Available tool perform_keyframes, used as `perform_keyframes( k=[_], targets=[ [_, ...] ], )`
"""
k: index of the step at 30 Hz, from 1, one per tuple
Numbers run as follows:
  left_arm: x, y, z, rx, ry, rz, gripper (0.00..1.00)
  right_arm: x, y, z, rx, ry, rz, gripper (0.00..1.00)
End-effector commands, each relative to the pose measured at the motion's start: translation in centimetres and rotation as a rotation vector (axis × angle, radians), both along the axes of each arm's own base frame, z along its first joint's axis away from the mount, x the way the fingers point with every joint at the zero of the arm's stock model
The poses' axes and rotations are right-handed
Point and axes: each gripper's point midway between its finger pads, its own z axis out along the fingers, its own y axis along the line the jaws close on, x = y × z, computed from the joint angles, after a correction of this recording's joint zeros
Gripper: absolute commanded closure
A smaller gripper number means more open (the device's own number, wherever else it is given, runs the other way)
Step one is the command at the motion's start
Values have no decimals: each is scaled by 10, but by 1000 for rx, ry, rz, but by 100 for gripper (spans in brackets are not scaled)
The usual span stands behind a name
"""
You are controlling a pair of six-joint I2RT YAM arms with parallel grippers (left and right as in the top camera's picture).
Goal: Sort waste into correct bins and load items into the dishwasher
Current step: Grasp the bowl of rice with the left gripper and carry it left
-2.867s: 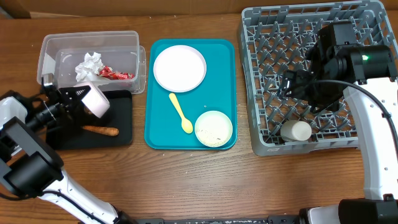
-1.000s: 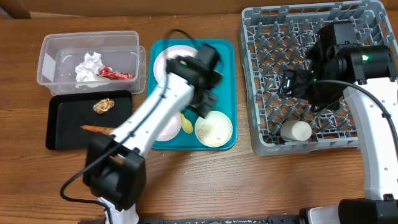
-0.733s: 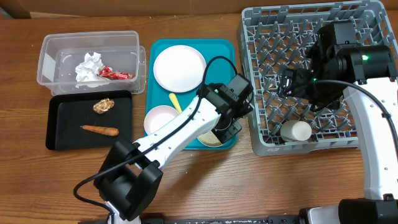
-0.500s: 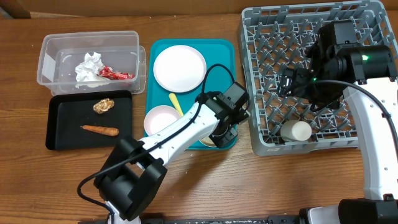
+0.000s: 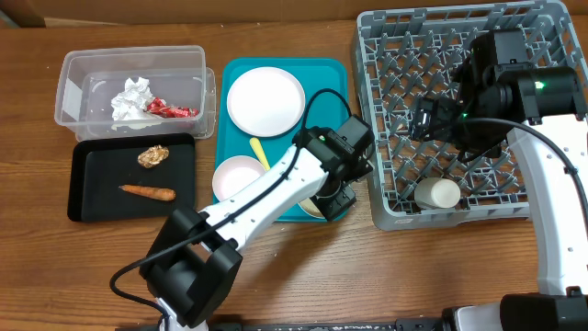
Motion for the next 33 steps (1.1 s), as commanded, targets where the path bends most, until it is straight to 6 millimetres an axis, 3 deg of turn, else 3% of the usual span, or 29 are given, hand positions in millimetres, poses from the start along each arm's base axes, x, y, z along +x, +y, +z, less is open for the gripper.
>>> perform_keyframes(
  k=[1, 7, 14, 16, 18, 20, 22, 25, 29, 31, 33],
  targets=[
    [-20, -16, 7, -21, 4, -125, 33, 0, 0, 4, -7, -18, 7, 0],
    [-20, -12, -25, 26, -20, -139, 32, 0, 0, 4, -8, -16, 7, 0],
    [-3, -8, -55, 80, -87, -102, 48, -2, 0, 3, -8, -9, 7, 0],
    [-4, -7, -63, 96, -73, -103, 57, -2, 0, 3, -8, -8, 6, 0],
    [-3, -7, -62, 97, -79, -101, 79, -2, 0, 3, -8, -9, 6, 0],
    [-2, -6, -62, 97, -81, -88, 93, -2, 0, 3, -8, -9, 7, 0],
    [-1, -6, -62, 96, -80, -73, 96, -2, 0, 3, -8, -9, 7, 0],
    [3, -8, -56, 89, -85, -56, 96, -2, 0, 3, -8, -9, 7, 0],
    [26, -10, -21, 85, -137, 69, 96, -2, 0, 3, -8, -9, 7, 0],
    [43, -2, 2, 81, -146, 176, 96, -2, 0, 3, -9, -9, 7, 0],
    [68, 23, 30, 68, -136, 392, 96, -2, 0, 4, -8, -11, 7, 0]
  ],
)
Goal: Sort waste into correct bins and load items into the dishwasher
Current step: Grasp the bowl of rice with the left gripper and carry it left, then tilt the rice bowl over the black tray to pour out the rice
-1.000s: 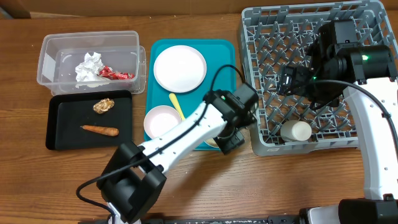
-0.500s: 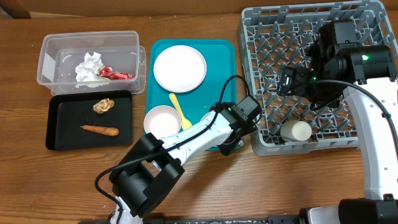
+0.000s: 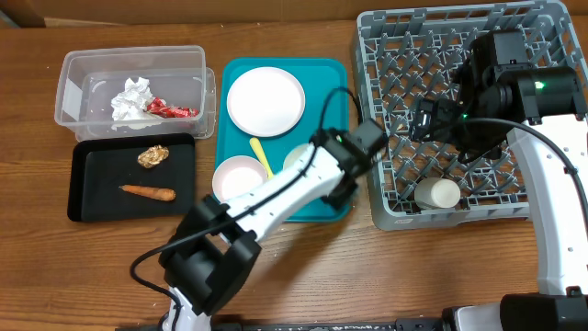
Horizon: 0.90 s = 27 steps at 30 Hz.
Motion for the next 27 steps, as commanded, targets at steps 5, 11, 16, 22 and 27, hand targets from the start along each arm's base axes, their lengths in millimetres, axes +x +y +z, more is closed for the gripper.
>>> perform_keyframes(
  k=[5, 11, 16, 22, 27],
  targets=[
    [76, 115, 69, -76, -22, 724, 96, 1, 0, 4, -8, -23, 8, 0],
    [93, 239, 79, -233, 109, 1081, 96, 1, 0, 4, -8, -22, 8, 0],
    [92, 275, 83, -533, 229, 1011, 96, 1, 0, 4, -8, -22, 8, 0],
    [87, 310, 87, -964, 224, 924, 96, 1, 0, 4, -8, -23, 8, 0],
    [76, 348, 92, -1233, 133, 938, 96, 1, 0, 4, -8, -22, 8, 0]
  ],
)
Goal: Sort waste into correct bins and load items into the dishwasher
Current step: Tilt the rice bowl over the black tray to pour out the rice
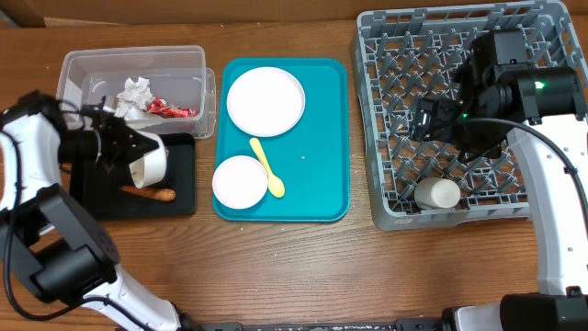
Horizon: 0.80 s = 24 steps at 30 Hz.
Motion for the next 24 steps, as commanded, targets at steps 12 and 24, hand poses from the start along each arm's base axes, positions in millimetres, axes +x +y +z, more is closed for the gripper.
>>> perform_keyframes(
  k=[12, 24],
  targets=[
    [3, 60, 50, -263, -482, 196, 96, 1, 4, 5, 16, -22, 5, 0],
    [1, 57, 45, -268, -420, 206, 96, 4, 6, 6, 26, -35, 8, 0]
  ],
)
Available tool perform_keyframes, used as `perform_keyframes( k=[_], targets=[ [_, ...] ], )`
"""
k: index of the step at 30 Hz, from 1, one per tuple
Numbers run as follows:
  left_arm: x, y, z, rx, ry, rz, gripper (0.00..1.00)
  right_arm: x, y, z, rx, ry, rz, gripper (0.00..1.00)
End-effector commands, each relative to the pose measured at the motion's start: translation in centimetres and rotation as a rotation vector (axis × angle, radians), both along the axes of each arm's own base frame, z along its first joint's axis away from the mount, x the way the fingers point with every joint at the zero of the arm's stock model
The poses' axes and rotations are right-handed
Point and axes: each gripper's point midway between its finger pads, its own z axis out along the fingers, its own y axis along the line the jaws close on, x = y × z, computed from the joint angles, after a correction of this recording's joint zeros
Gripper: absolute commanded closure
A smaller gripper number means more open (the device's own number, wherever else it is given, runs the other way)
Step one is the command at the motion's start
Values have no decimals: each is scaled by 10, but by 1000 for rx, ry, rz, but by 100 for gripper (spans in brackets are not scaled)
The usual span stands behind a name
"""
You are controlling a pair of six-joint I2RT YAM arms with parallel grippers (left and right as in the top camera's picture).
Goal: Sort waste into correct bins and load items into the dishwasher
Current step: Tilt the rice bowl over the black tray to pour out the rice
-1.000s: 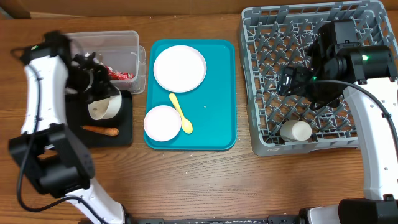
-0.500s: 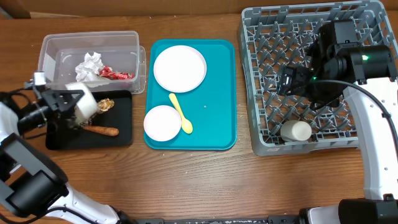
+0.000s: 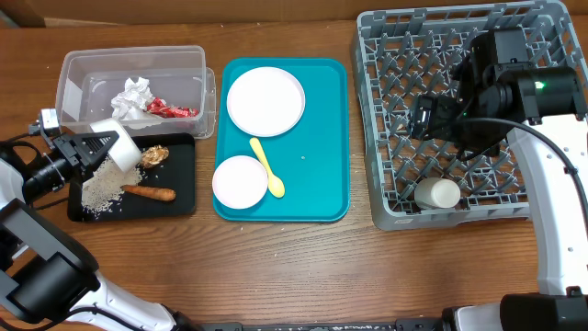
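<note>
My left gripper (image 3: 99, 149) is shut on a white cup (image 3: 120, 145), tipped mouth-down over the left part of the black tray (image 3: 184, 175). A pile of rice (image 3: 99, 188) lies on that tray below the cup, beside a carrot (image 3: 147, 192) and a brown food scrap (image 3: 153, 155). On the teal tray (image 3: 322, 138) are a white plate (image 3: 265, 100), a small bowl (image 3: 240, 181) and a yellow spoon (image 3: 267, 167). My right gripper (image 3: 428, 119) hangs open over the grey dish rack (image 3: 542, 198), which holds a white cup (image 3: 437, 193).
A clear plastic bin (image 3: 73, 83) behind the black tray holds crumpled paper (image 3: 131, 97) and a red wrapper (image 3: 170, 110). The rack fills the table's right side. Bare wood runs along the front edge.
The cup in my left gripper has tipped further and sits a little higher and more to the left. Rice now lies on the black tray where there was none. The right gripper shifted slightly.
My left gripper was at a white cup at the teal tray's front right corner. Then it held the cup near the tray's right edge. Then the cup was over the black tray, and now its rice lies there. The right arm stayed over the rack.
</note>
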Motion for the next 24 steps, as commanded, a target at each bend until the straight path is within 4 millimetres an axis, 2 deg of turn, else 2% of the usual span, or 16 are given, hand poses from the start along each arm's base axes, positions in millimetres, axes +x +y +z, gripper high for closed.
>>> perform_keyframes(
  k=[1, 4, 8, 12, 16, 20, 24],
  targets=[
    [-2, -4, 10, -8, -13, 0, 96, 0, 3, 4, 11, -16, 7, 0],
    [-4, -6, 11, -31, 4, 1, 96, -1, 3, 4, 11, -12, 7, 0],
    [-13, -19, 14, -153, 124, 6, 96, -3, 3, 4, 8, -5, 8, 0],
    [-16, -22, 14, -174, 151, 6, 96, -5, 2, 3, 2, 2, 14, 0],
    [-15, -25, 29, -277, 139, 23, 96, -7, 2, 2, 2, 12, 14, 0],
    [-2, -5, 12, -132, 92, 37, 96, -7, 2, 2, 2, 12, 14, 0],
    [0, -4, 9, -112, 89, 37, 96, -7, 2, 2, 2, 12, 14, 0]
  ],
)
